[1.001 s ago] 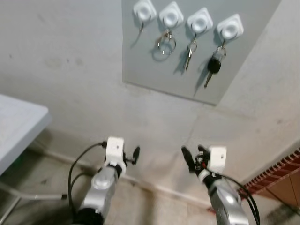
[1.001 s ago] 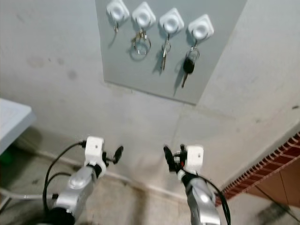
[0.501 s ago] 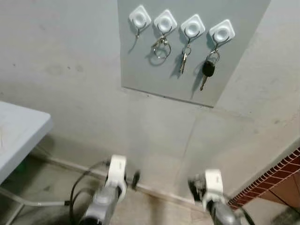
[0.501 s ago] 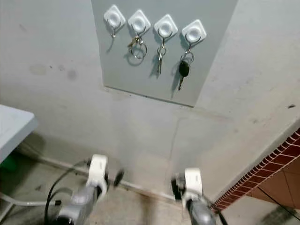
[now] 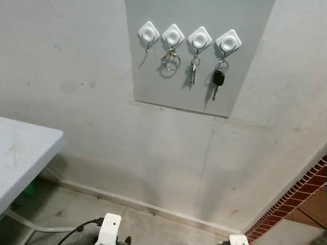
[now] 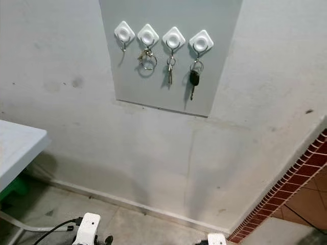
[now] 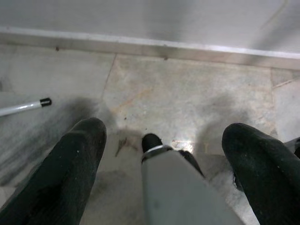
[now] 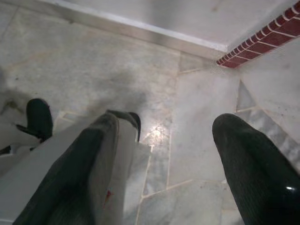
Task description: Hang keys on a hook
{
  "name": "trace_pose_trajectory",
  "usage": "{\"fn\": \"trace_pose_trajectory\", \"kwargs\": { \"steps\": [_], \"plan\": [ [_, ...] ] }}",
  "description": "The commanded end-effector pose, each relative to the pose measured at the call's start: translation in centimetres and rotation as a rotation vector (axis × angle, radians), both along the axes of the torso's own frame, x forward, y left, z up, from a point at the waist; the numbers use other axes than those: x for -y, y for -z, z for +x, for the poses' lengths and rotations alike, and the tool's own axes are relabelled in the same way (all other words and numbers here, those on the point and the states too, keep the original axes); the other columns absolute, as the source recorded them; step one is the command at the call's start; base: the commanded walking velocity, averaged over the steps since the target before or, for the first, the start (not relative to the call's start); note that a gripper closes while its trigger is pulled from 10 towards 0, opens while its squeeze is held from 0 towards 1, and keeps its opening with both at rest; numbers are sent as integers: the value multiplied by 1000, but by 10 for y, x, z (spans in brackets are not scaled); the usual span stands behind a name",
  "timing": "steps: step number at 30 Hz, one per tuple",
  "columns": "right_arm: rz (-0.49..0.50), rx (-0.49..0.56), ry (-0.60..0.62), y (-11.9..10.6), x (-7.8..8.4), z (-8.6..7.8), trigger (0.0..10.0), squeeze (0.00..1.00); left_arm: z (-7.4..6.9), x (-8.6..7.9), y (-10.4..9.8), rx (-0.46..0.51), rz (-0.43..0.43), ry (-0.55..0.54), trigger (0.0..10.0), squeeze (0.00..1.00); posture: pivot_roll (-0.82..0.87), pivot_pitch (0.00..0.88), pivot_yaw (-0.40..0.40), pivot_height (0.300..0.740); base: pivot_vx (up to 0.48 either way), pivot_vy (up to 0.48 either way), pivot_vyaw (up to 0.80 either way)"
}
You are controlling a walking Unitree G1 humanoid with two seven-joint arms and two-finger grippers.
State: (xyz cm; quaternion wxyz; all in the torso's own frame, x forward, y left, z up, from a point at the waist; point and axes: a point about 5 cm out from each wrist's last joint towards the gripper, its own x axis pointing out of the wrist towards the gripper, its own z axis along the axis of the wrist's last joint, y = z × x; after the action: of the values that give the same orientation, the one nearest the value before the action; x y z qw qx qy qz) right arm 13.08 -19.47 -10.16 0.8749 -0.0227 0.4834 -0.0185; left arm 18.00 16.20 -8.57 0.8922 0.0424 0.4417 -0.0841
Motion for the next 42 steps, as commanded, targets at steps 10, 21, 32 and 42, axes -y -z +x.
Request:
{"fn": "trace_pose_trajectory", "kwargs": {
  "steps": [10,21,32,42],
  "plan": [
    [4,41,-7,-4,-1,11,10000,0,0,7,1,0,11,22,10000,0,-35,0,-15,714,0,0,0],
    [3,23,-55,-2,-4,6,10000,0,-8,3,4,-23,38,56,10000,0,-37,2,-17,714,0,0,0],
    [62,90,198,-7,17,10,10000,0,-2,15,0,10,-3,190,10000,0,-60,49,0,714,0,0,0],
    [23,239,128,-30,36,50,10000,0,54,4,-33,195,-37,108,10000,0,-59,59,-5,714,0,0,0]
  ]
}}
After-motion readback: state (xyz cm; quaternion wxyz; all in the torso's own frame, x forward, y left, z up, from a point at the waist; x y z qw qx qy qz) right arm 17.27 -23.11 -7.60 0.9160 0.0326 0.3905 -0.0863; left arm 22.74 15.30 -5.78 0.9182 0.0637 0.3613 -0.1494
